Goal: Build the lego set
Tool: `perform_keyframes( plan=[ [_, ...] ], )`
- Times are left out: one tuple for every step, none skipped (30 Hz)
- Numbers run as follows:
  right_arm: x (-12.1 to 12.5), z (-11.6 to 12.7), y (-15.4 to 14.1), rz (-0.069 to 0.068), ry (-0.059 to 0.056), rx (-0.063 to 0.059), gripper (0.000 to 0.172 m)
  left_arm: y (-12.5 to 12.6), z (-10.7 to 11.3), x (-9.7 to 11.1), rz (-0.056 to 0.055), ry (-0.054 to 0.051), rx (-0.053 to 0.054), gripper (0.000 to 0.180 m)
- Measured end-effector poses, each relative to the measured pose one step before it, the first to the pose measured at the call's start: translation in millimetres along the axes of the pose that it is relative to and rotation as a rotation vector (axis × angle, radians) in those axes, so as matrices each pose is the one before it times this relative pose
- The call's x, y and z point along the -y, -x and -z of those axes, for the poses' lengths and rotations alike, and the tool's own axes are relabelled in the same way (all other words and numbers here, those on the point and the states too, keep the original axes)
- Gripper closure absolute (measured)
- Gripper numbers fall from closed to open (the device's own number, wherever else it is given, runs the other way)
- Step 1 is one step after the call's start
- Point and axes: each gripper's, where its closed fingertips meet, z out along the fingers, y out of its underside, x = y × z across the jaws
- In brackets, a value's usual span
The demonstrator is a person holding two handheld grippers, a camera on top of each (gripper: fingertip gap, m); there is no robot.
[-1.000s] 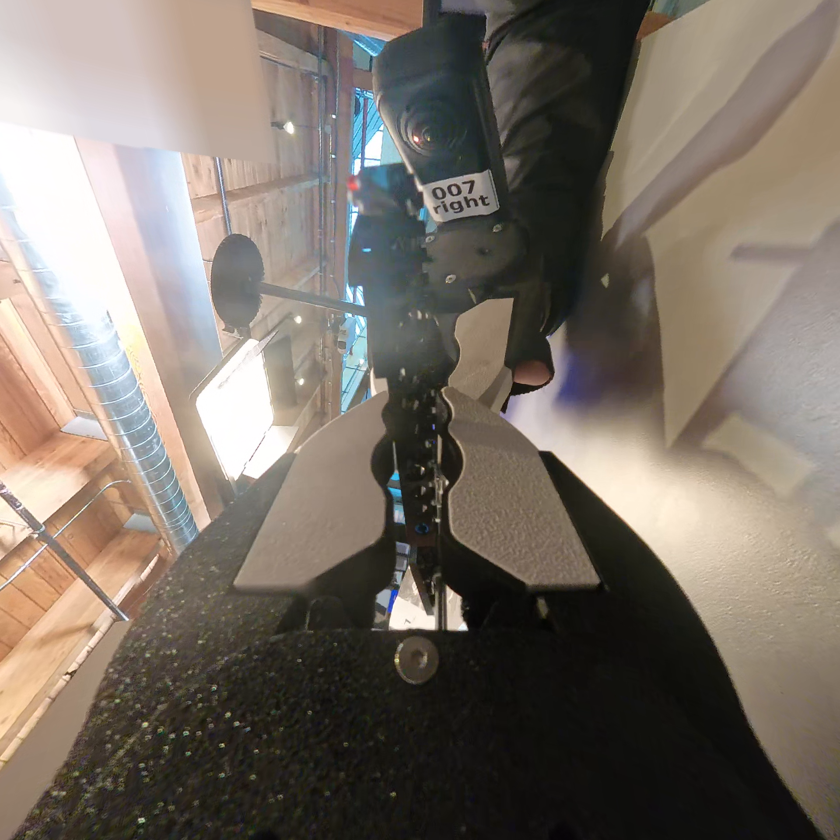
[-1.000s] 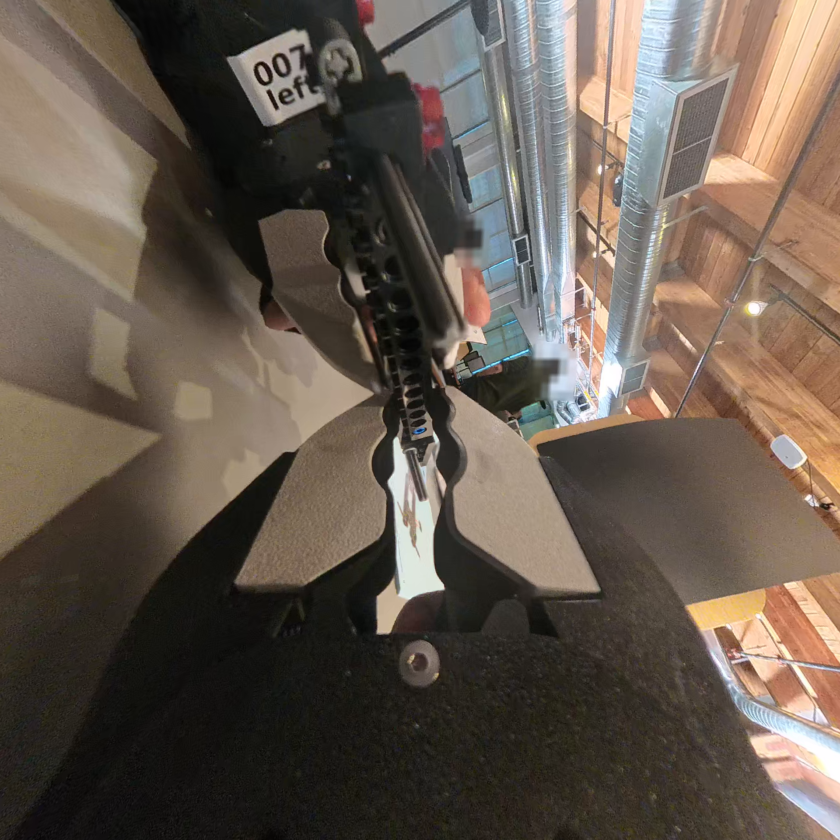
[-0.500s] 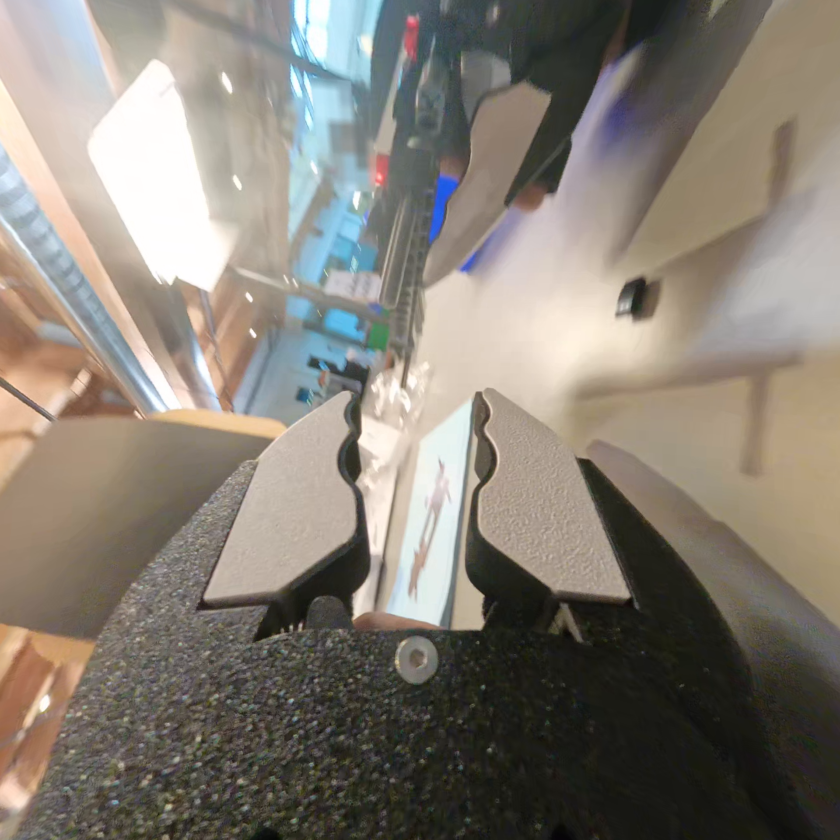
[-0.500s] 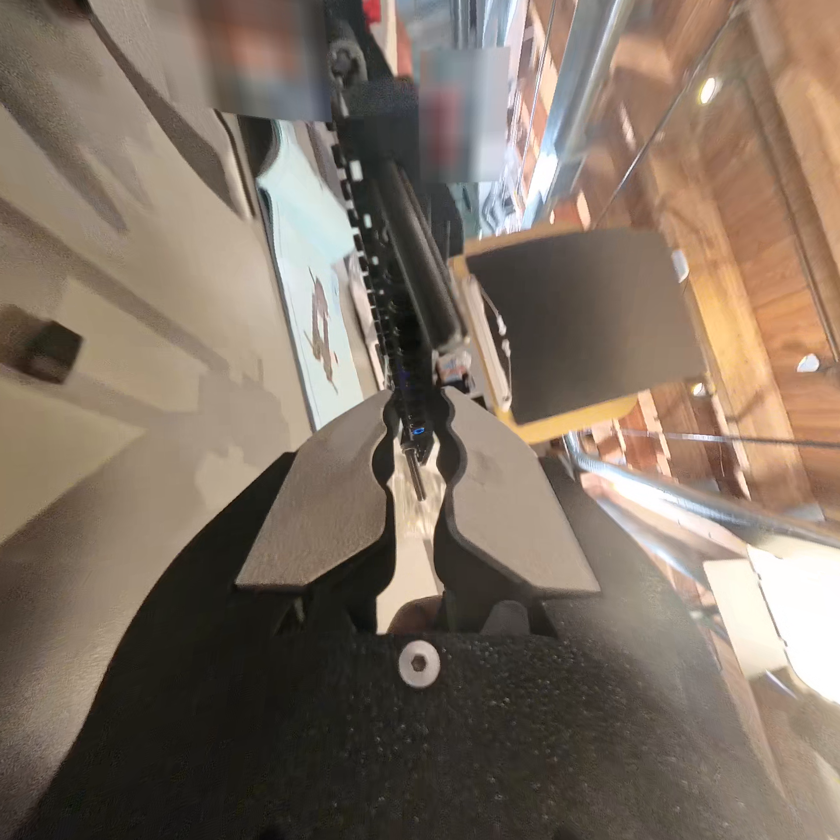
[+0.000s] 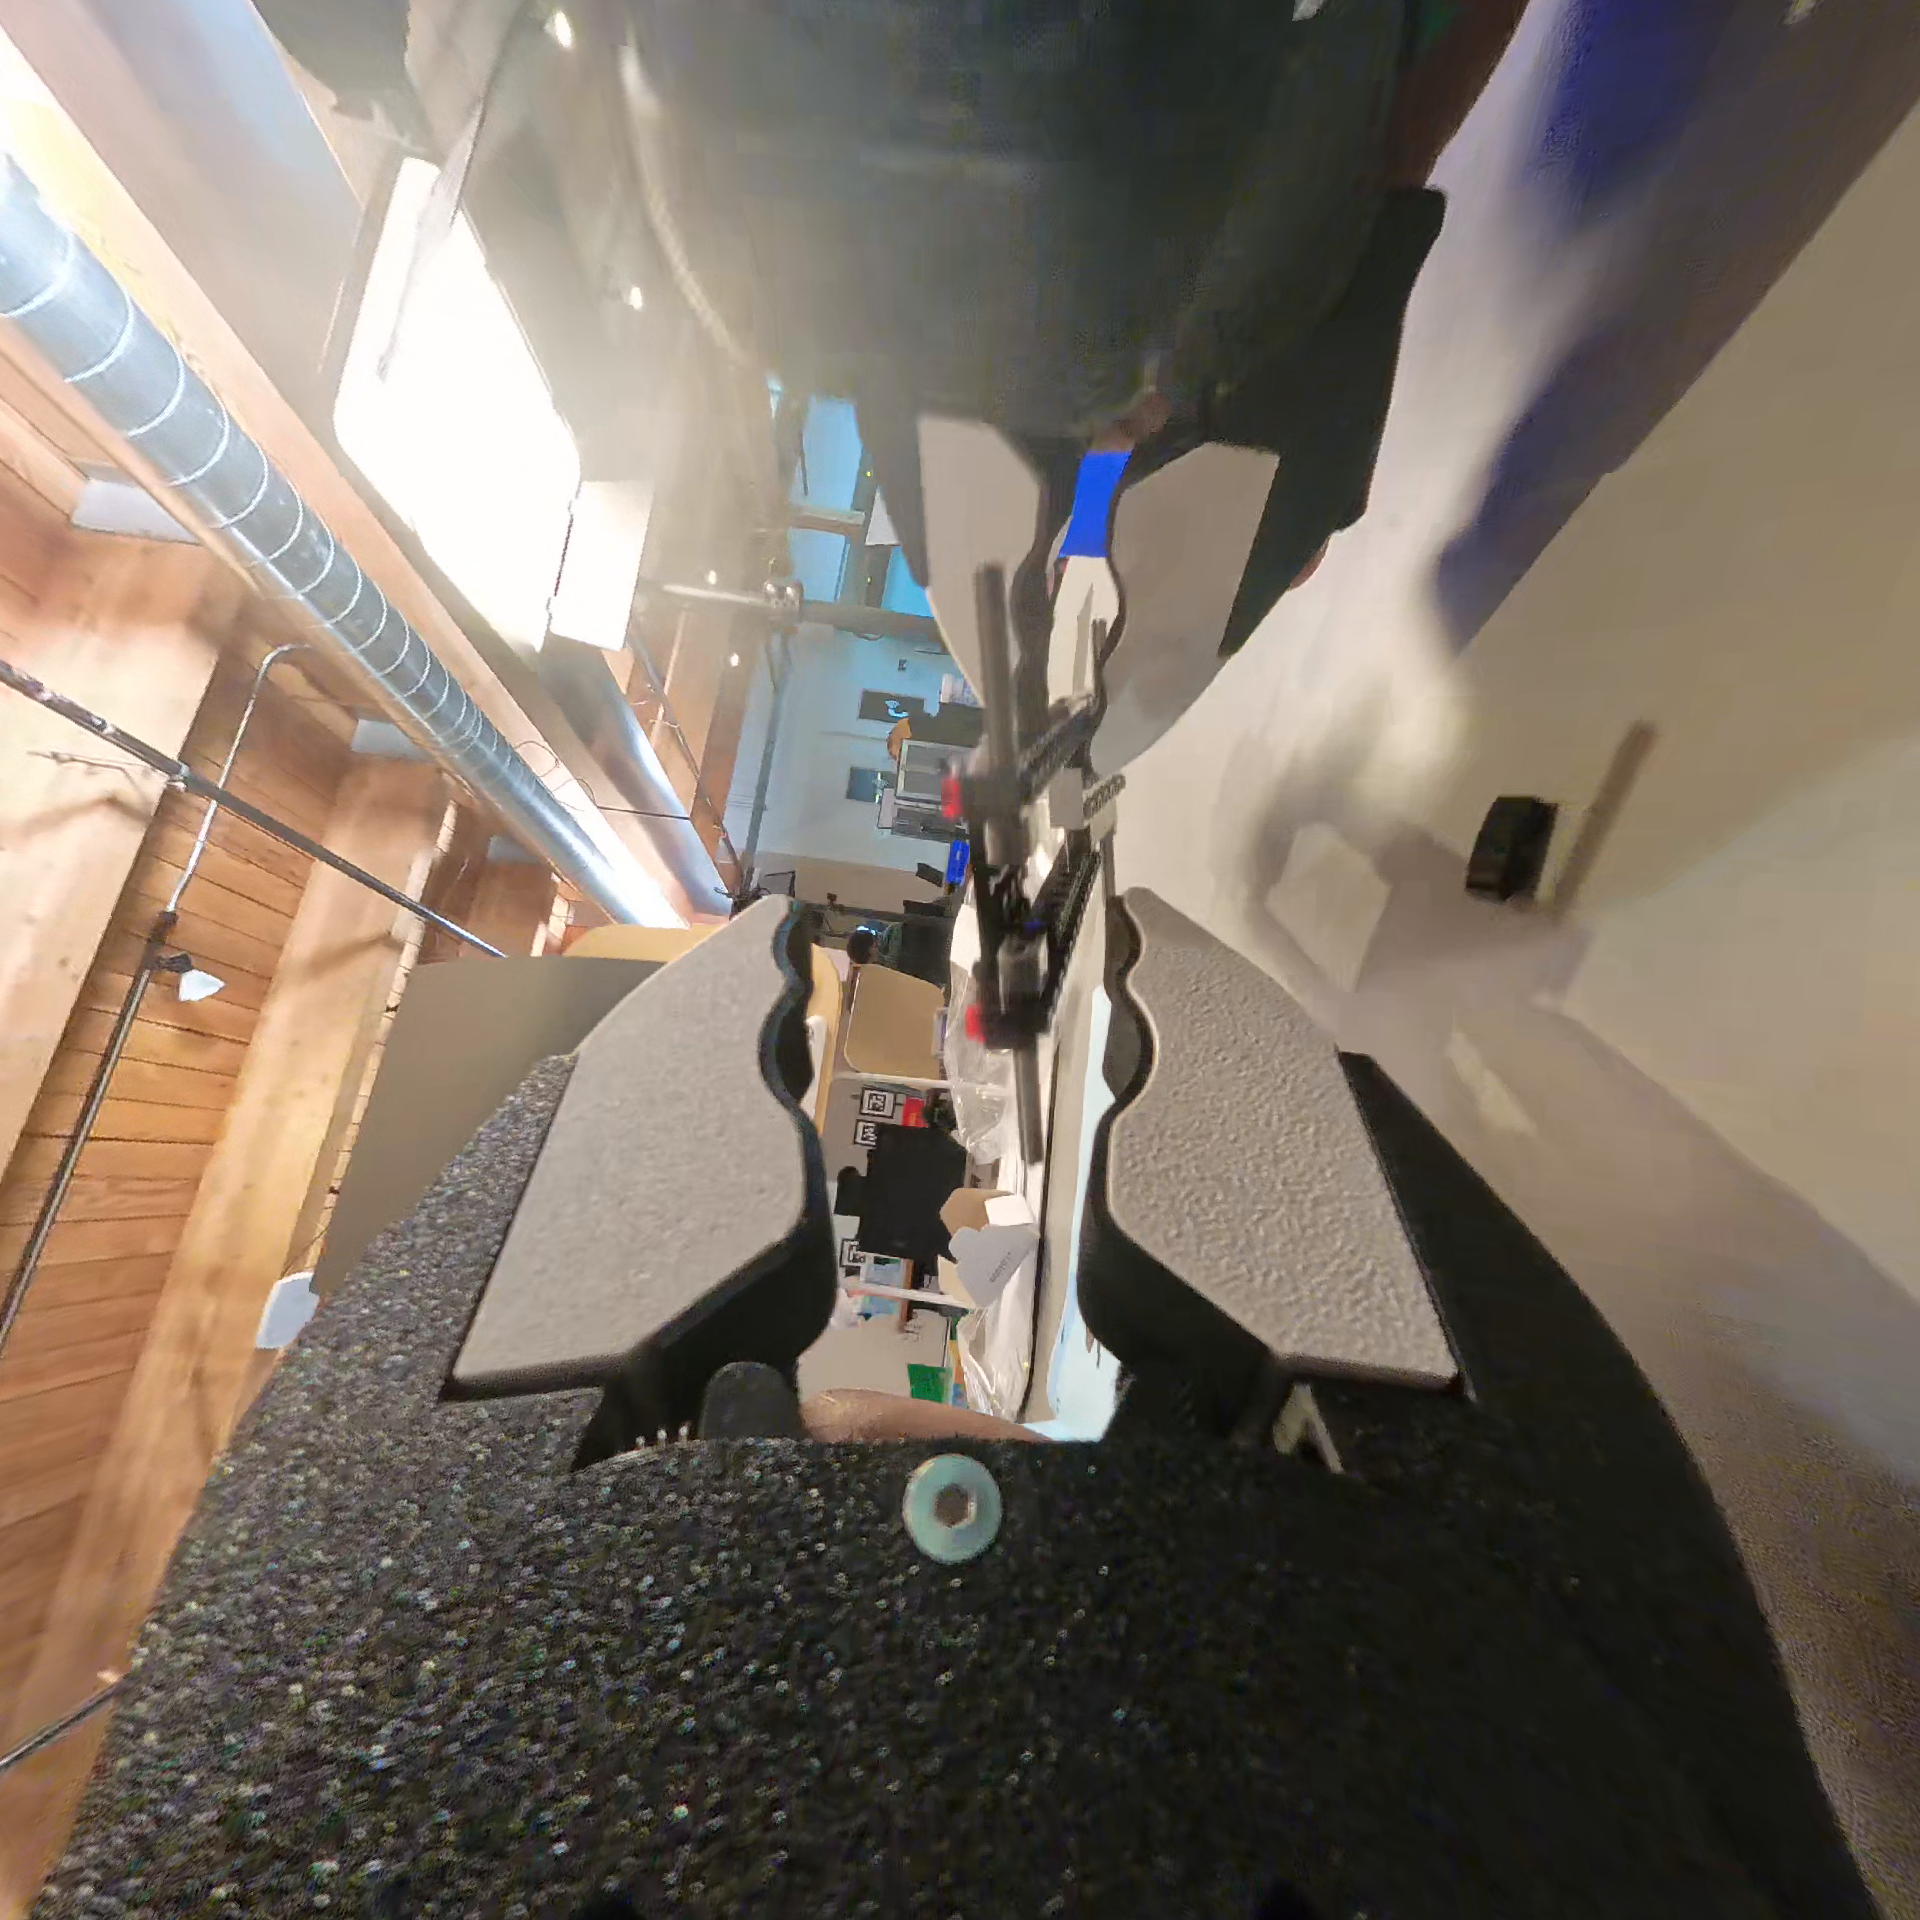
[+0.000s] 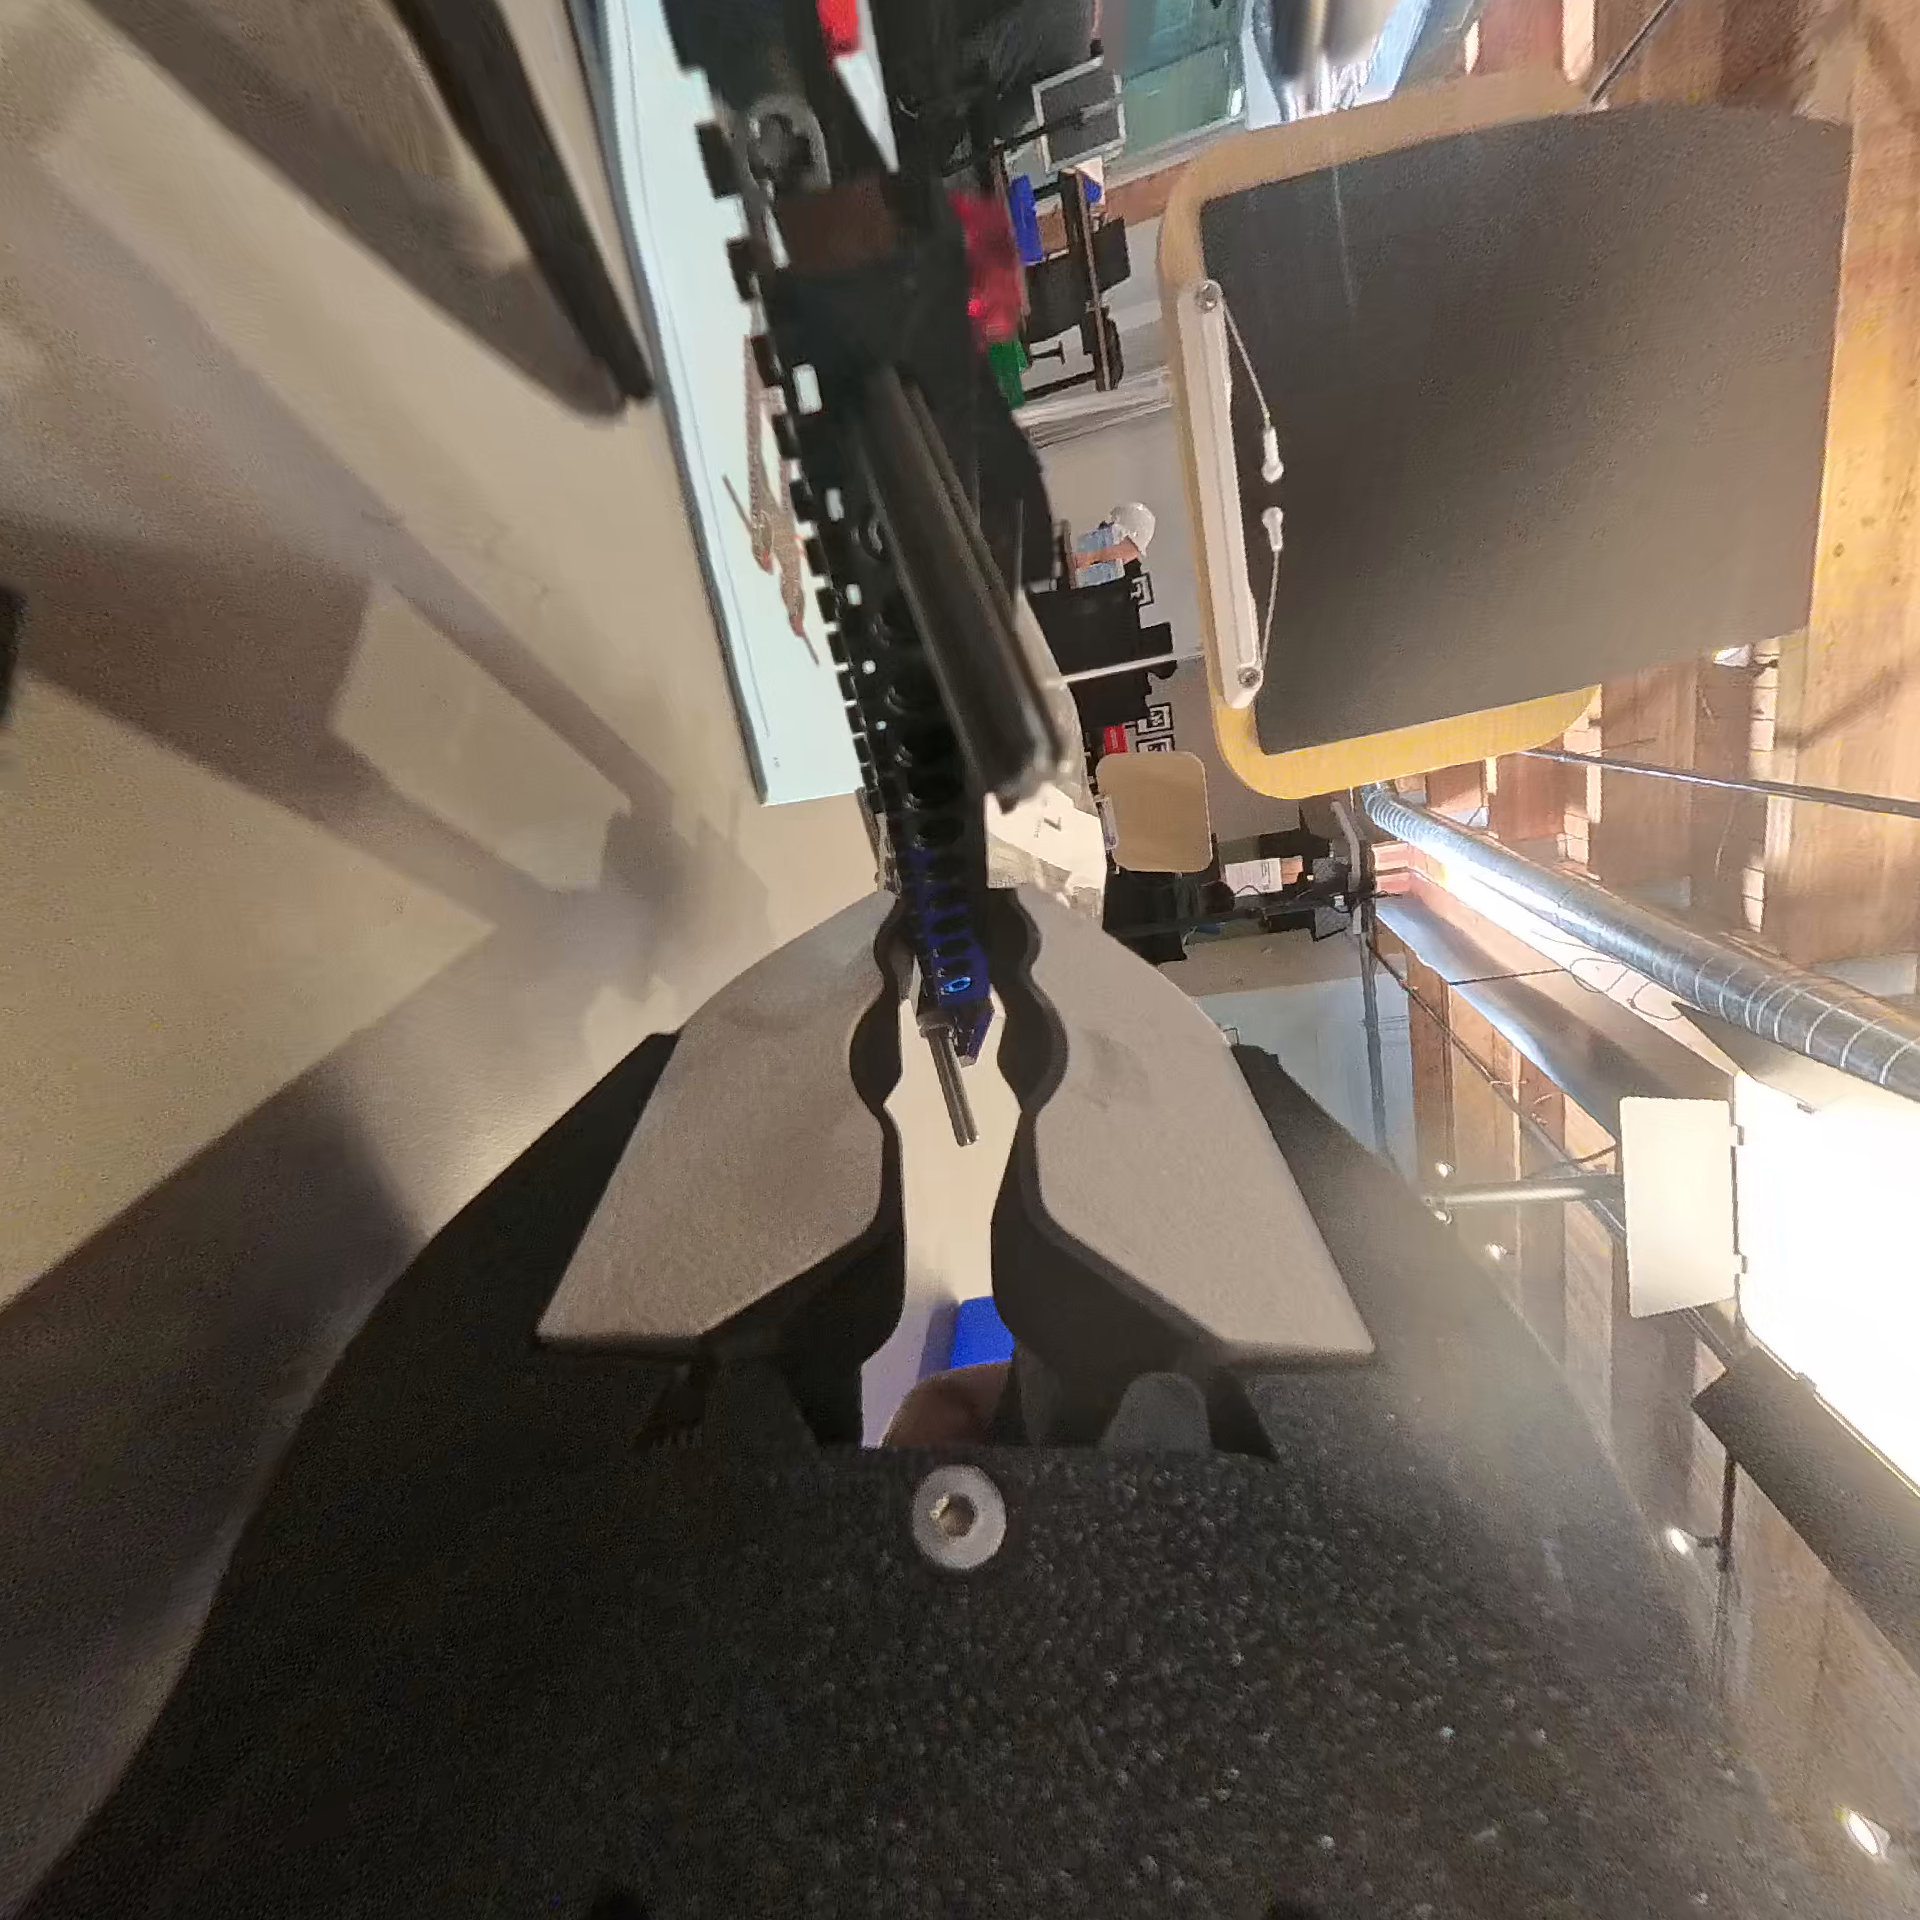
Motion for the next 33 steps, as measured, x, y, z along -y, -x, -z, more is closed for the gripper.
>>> perform_keyframes(
  plan=[
    [0.96, 0.56, 1.55, 0.0024, 0.0018, 0.0056, 0.158, -2.45, -1.76, 2.85, -0.0033, 0.0043, -0.0018, 0.127],
    [0.72, 0.45, 0.81, 0.0069, 0.0036, 0.0001, 0.158, -1.28, -1.66, 2.72, -0.0028, 0.0036, 0.0024, 0.128],
    [0.45, 0.56, 0.18, 0.0099, 0.0054, -0.0044, 0.158, 0.63, -2.09, 1.52, -0.0014, 0.0075, 0.0126, 0.129],
    [0.53, 0.51, -0.19, 0.0062, 0.0052, -0.0053, 0.158, -0.6, -1.69, 1.19, -0.0016, 0.0067, 0.0018, 0.129],
    [0.41, 0.45, -0.16, 0.001, 0.0055, -0.002, 0.158, -1.13, -2.42, 1.07, 0.0, 0.0043, -0.0001, 0.13],
    [0.4, 0.3, -0.18, -0.0006, 0.005, -0.0004, 0.158, -0.74, -2.19, 0.85, 0.0012, 0.0061, 0.0028, 0.131],
    [0.5, 0.4, -0.36, 0.0006, 0.0037, -0.0011, 0.158, -0.97, -1.27, 0.09, -0.0028, 0.0021, -0.0036, 0.131],
    [0.92, 0.51, -0.19, 0.0031, 0.0008, -0.0005, 0.158, -0.13, -4.52, 0.83, -0.0084, -0.0004, 0.0015, 0.132],
    [1.29, 0.63, 0.15, 0.0034, -0.0019, -0.0005, 0.158, -1.22, -2.3, 0.14, -0.0089, 0.0044, 0.0024, 0.133],
    [1.28, 0.71, 0.25, 0.0025, -0.0021, -0.0002, 0.158, -1.44, -2.37, -0.87, -0.0087, 0.0068, -0.0021, 0.133],
    [1.3, 0.85, 0.41, 0.0024, -0.0027, 0.0009, 0.158, -0.92, -1.83, -0.94, -0.0033, 0.0055, 0.0007, 0.134],
    [1.58, 1.06, 0.23, 0.0008, -0.0046, -0.0001, 0.158, -0.46, -1.73, -0.57, 0.0024, 0.003, 0.0011, 0.135],
    [1.55, 1.01, -0.13, -0.0014, -0.005, -0.0007, 0.158, -0.2, -1.68, -0.21, 0.0043, -0.002, -0.0024, 0.14],
    [0.96, 0.86, -0.11, -0.0008, -0.0009, 0.0003, 0.157, 0.42, -0.78, 0.85, 0.006, -0.0076, 0.0049, 0.146],
    [0.55, 0.64, -0.32, 0.0009, -0.0007, -0.0011, 0.157, 2.63, 0.04, 1.63, 0.0061, -0.0119, 0.0141, 0.155],
    [0.66, 0.6, -0.93, 0.0006, -0.0033, -0.0049, 0.157, 1.37, 0.04, 1.06, 0.0042, -0.0106, 0.0044, 0.158],
    [0.46, 0.55, -1.32, -0.0004, -0.0024, -0.0058, 0.157, 0.52, -0.28, 0.42, 0.0053, -0.0061, -0.0028, 0.159],
    [0.35, 0.4, -1.43, -0.0036, -0.0025, -0.004, 0.157, 0.54, -0.43, 1.0, 0.0123, -0.0035, 0.0045, 0.159],
    [0.77, 0.31, -1.5, -0.0079, -0.0057, -0.0022, 0.156, 0.24, -0.1, 1.21, 0.0163, -0.0076, 0.0007, 0.159],
    [1.25, 0.53, -1.52, -0.0096, -0.0107, -0.001, 0.156, 0.91, 0.59, 0.79, 0.0183, -0.0153, -0.001, 0.16],
    [1.9, 0.52, -1.47, -0.0072, -0.0164, 0.0006, 0.155, 1.3, 0.98, 1.02, 0.0203, -0.0155, -0.0009, 0.16],
    [3.22, 0.97, -1.24, -0.0016, -0.0283, 0.0042, 0.154, 0.72, 1.11, 0.47, 0.0235, -0.0132, -0.0058, 0.16],
    [4.53, 1.78, -1.07, 0.0012, -0.0422, 0.0076, 0.147, -0.37, 1.09, 0.0, 0.0231, -0.0135, -0.0141, 0.16],
    [4.63, 2.72, -0.94, -0.0014, -0.0448, 0.0118, 0.144, 0.05, 1.49, -0.1, 0.0209, -0.0142, -0.0113, 0.16],
    [4.74, 3.15, -0.24, -0.0012, -0.0454, 0.0176, 0.143, 0.5, 1.57, -1.1, 0.015, -0.0107, -0.0074, 0.16],
    [3.67, 3.21, -0.84, 0.0023, -0.0394, 0.0093, 0.142, 0.77, 1.77, -1.16, 0.0101, -0.0101, -0.0043, 0.16],
    [1.13, 2.47, -2.44, 0.0018, -0.0209, -0.0045, 0.142, 1.34, 1.81, -1.09, 0.0096, -0.0076, 0.0014, 0.16],
    [0.56, 1.38, -0.49, -0.0009, -0.0152, 0.0075, 0.14, 1.26, 1.86, -0.26, 0.0099, -0.0128, 0.0, 0.161],
    [2.38, 1.41, 2.4, -0.0034, -0.0287, 0.0258, 0.136, -0.28, 2.06, 0.53, 0.01, -0.015, -0.01, 0.161],
    [4.03, 2.16, 2.46, -0.0097, -0.0421, 0.0263, 0.136, -0.69, 1.99, 0.49, 0.0102, -0.0122, -0.0115, 0.161],
    [5.21, 2.68, 2.43, -0.0186, -0.0491, 0.0294, 0.136, -0.86, 2.14, 0.83, 0.0106, -0.0134, -0.0129, 0.161],
    [5.52, 2.67, 1.47, -0.0268, -0.0492, 0.0283, 0.136, -2.05, 2.78, 2.63, 0.0076, -0.0253, -0.0223, 0.161],
    [4.72, 2.41, -0.33, -0.0298, -0.0404, 0.0221, 0.136, -3.24, 3.25, 3.6, 0.0037, -0.0328, -0.0307, 0.161]
  ],
)
